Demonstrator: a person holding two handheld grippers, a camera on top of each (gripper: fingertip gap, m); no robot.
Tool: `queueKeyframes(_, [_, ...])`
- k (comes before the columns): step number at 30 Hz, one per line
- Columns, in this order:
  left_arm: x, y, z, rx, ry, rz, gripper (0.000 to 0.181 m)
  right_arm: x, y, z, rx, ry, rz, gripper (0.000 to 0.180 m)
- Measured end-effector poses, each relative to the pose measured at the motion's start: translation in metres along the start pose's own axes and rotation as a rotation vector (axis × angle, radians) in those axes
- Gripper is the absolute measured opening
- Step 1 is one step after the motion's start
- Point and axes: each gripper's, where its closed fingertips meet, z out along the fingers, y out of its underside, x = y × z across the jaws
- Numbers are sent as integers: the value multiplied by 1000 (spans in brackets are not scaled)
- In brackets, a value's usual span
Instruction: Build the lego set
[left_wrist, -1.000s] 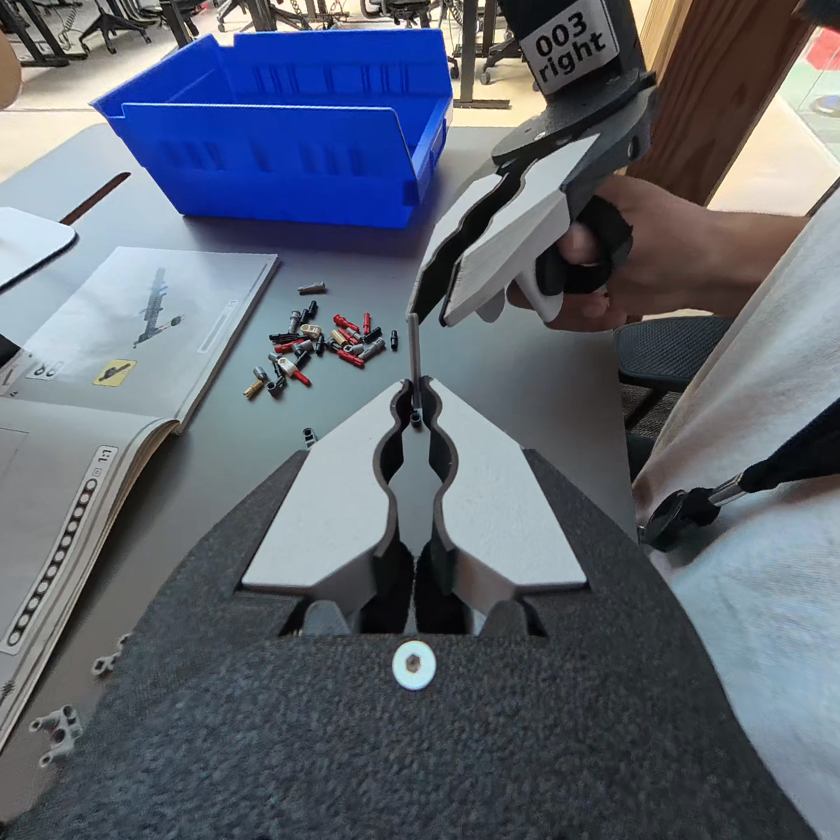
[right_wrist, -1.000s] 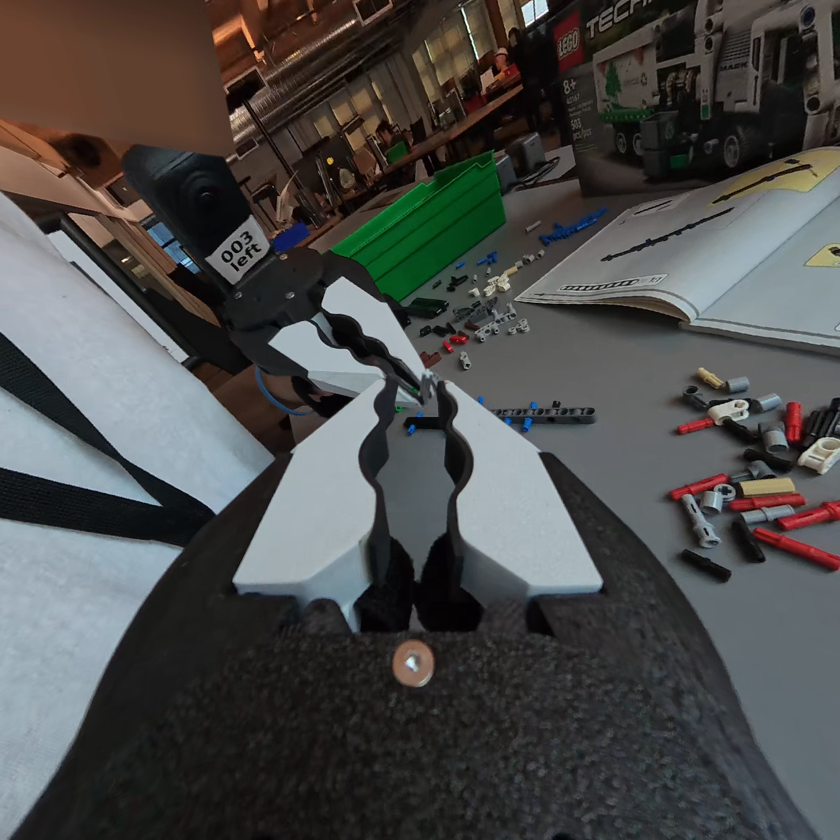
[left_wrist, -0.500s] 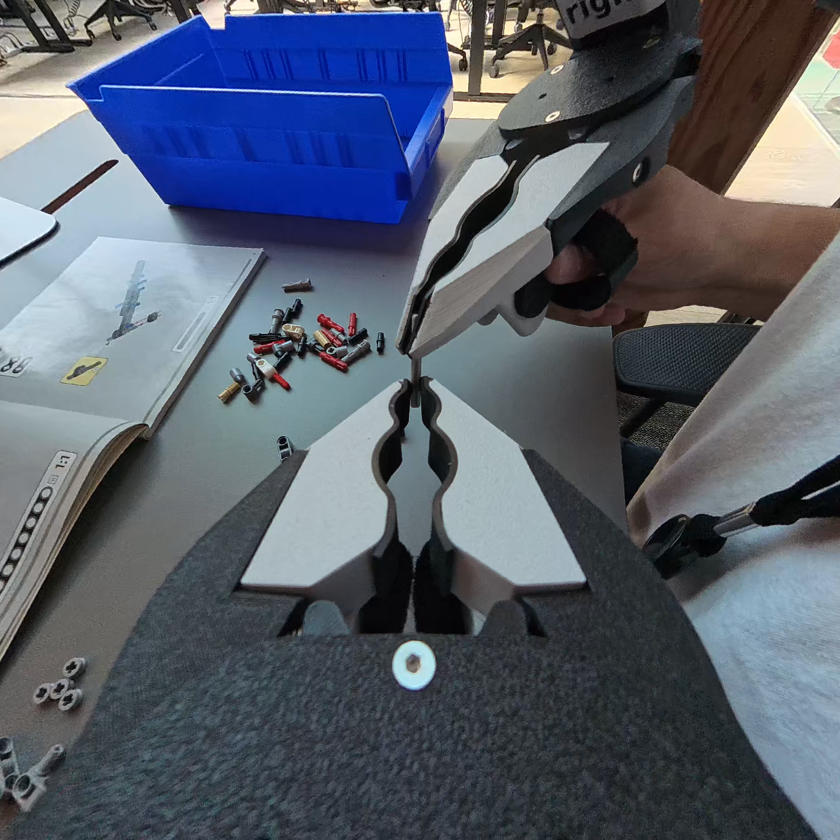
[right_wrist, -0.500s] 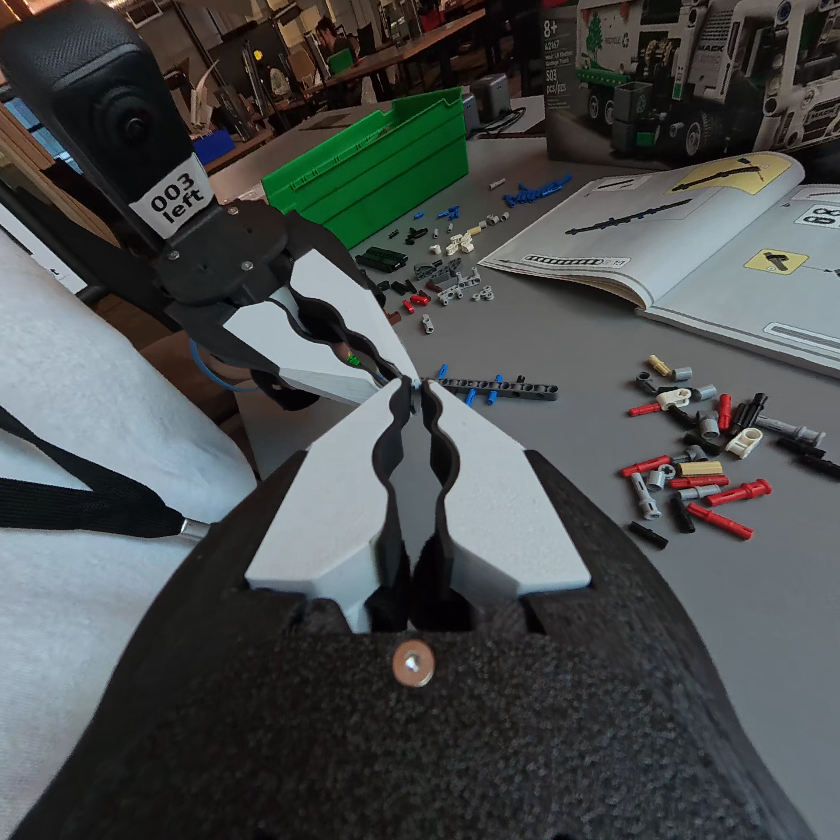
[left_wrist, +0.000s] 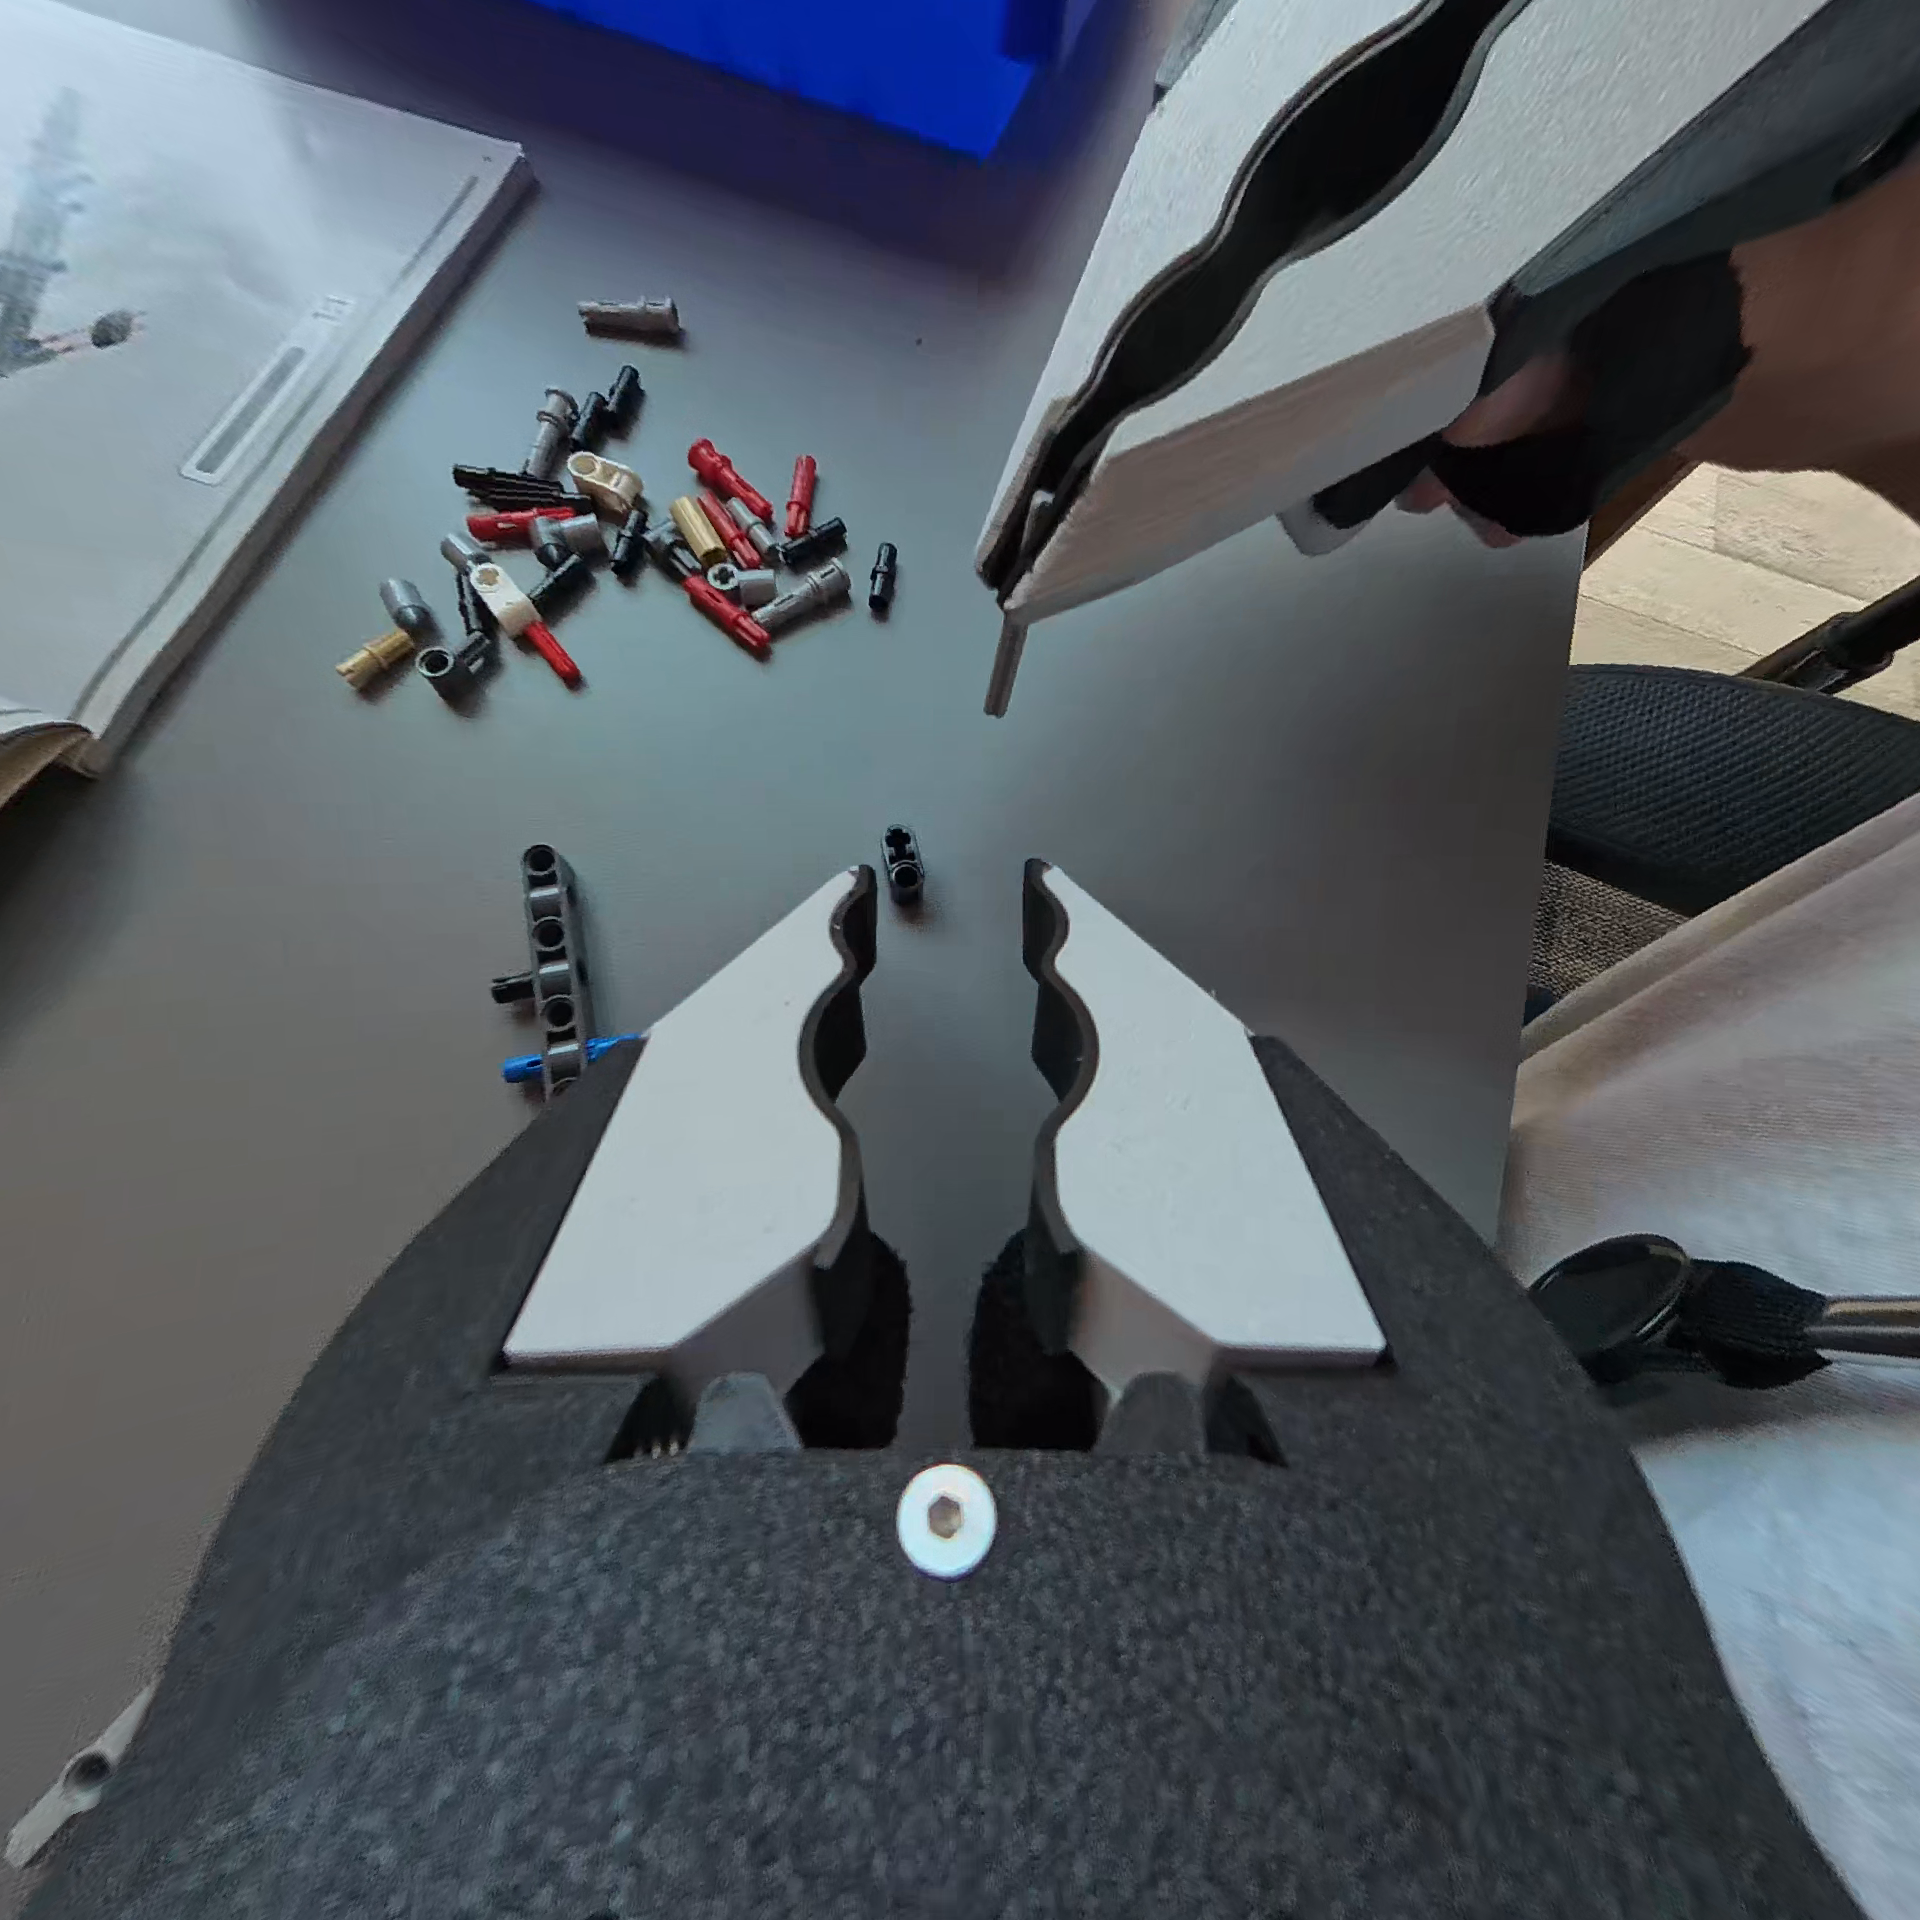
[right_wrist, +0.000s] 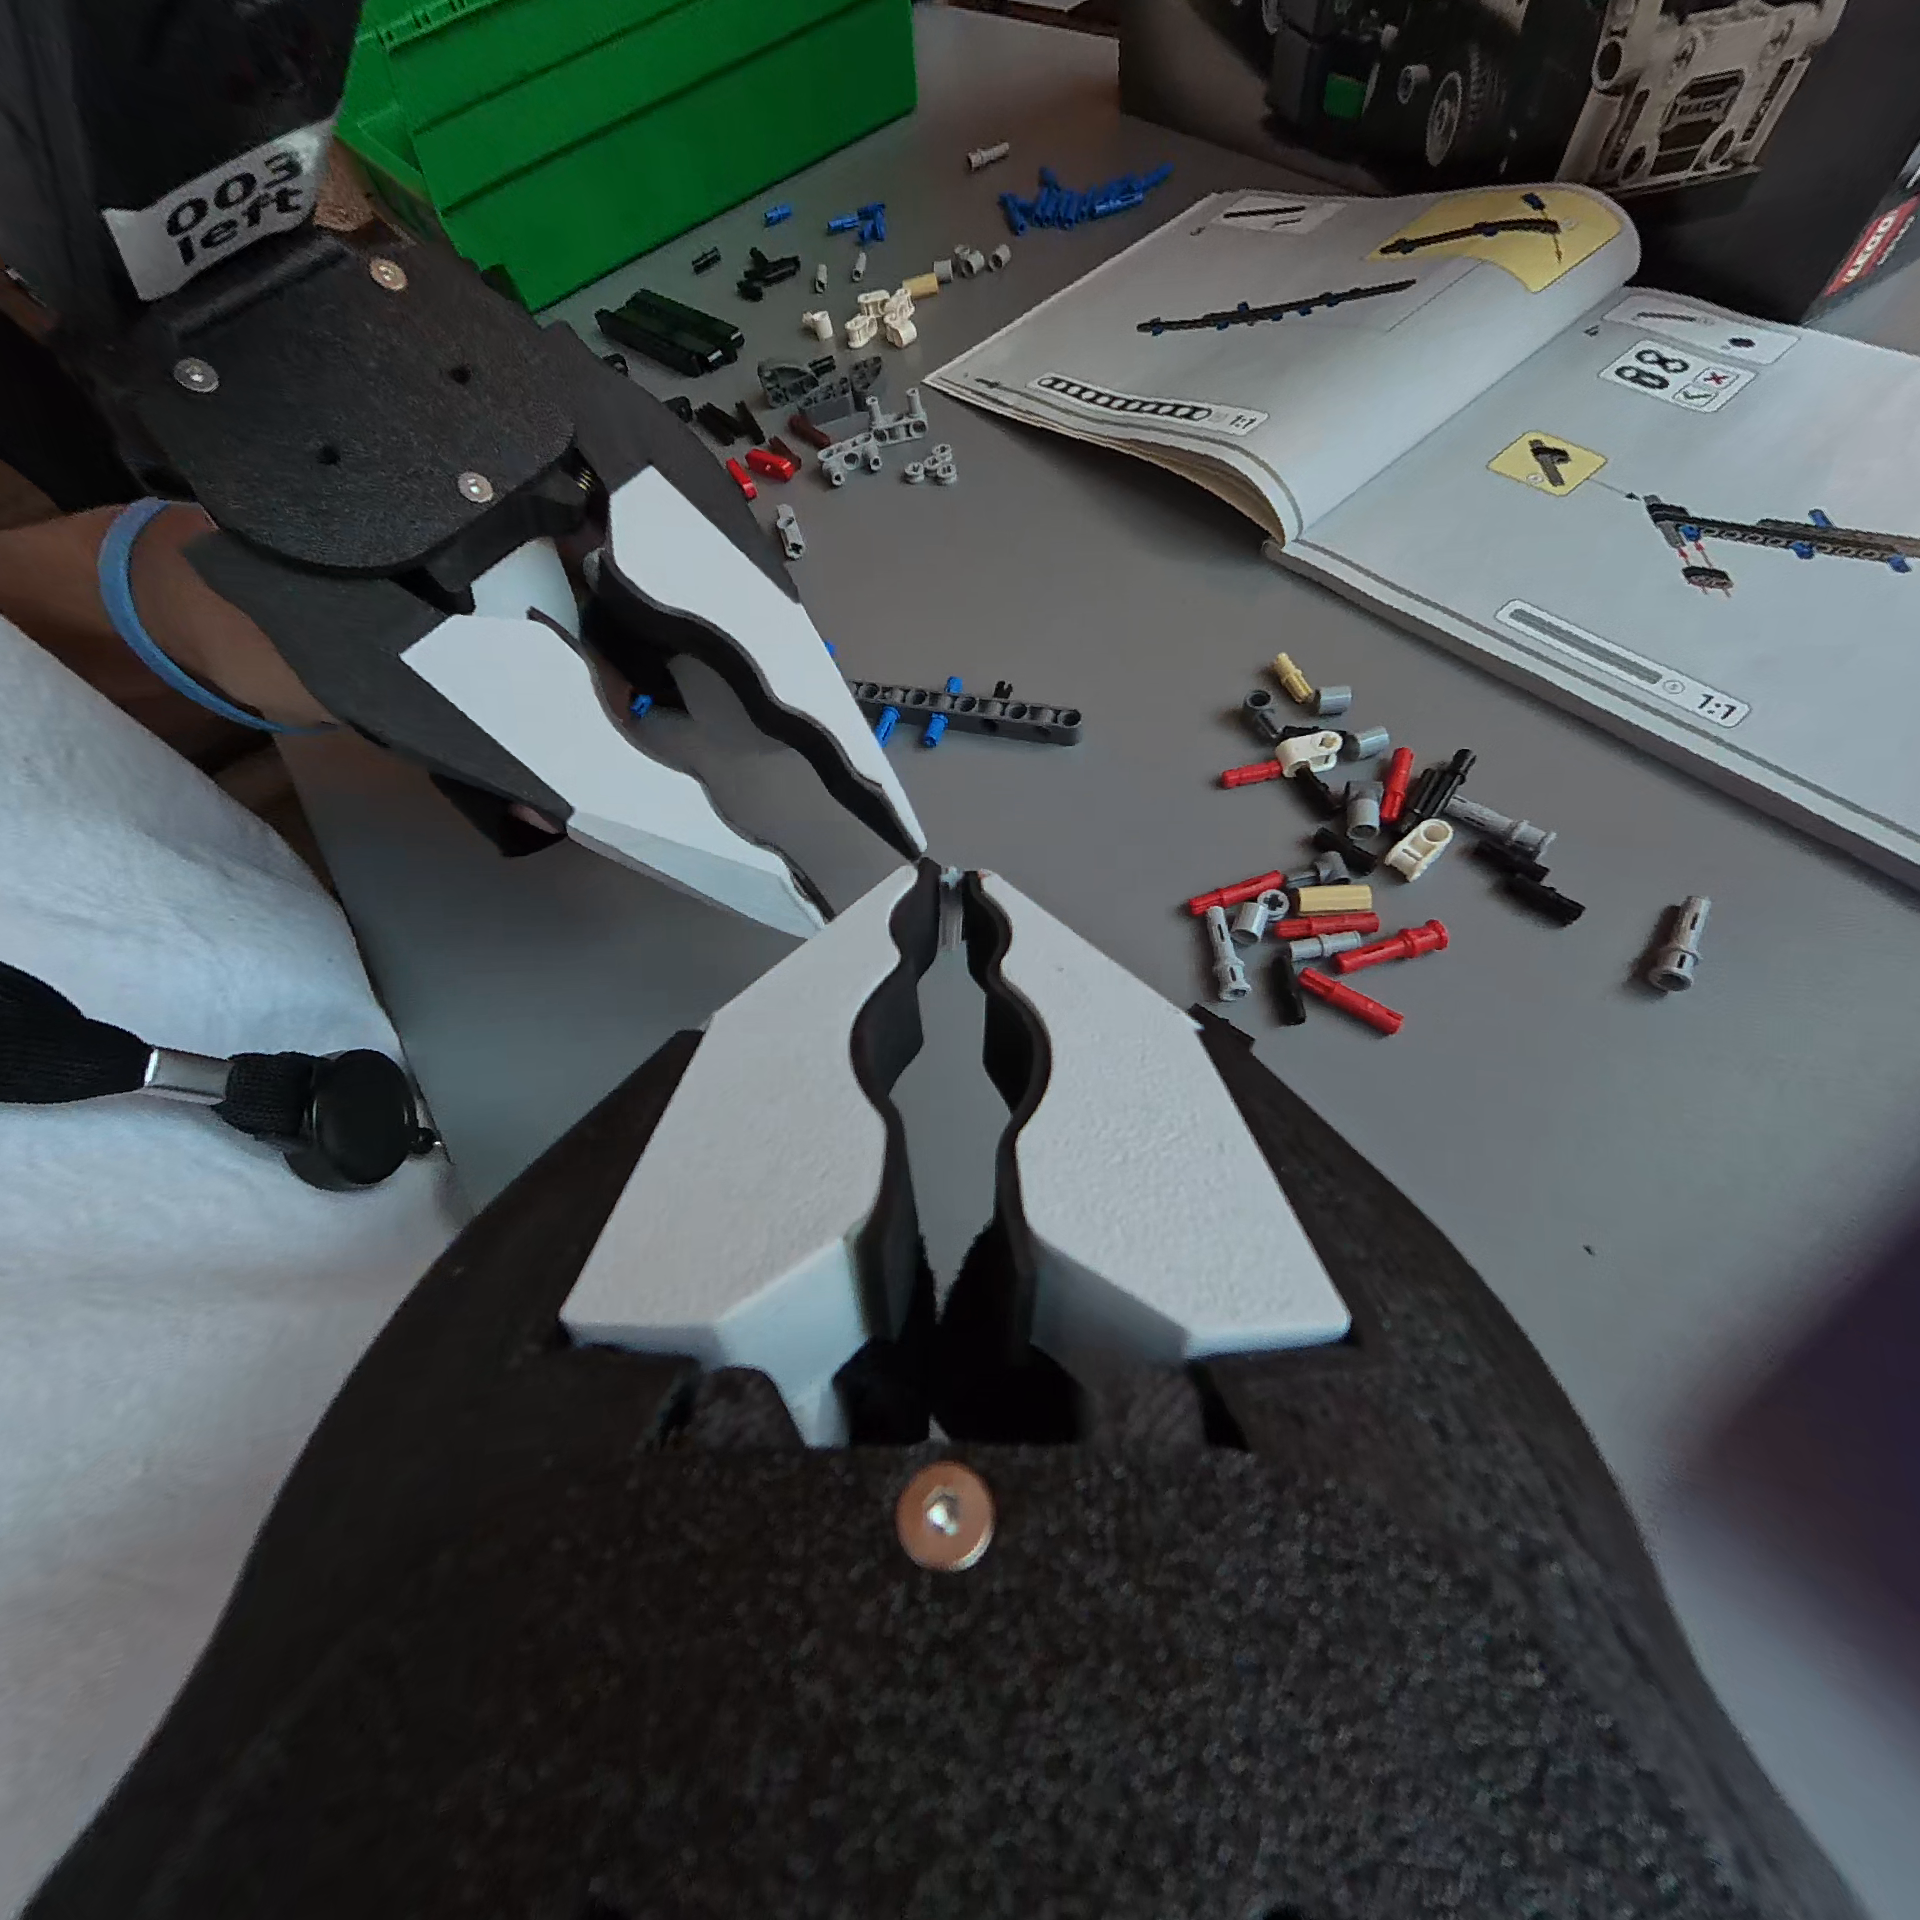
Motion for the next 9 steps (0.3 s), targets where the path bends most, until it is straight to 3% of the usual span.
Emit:
queueKeyframes(1, [1, -1, 2, -1, 2, -4, 26, 1, 0, -1, 3, -2, 1, 3])
queueKeyframes(9, [-4, 4, 15, -60, -9, -6, 16, 3, 9, 1, -24, -24, 90, 3])
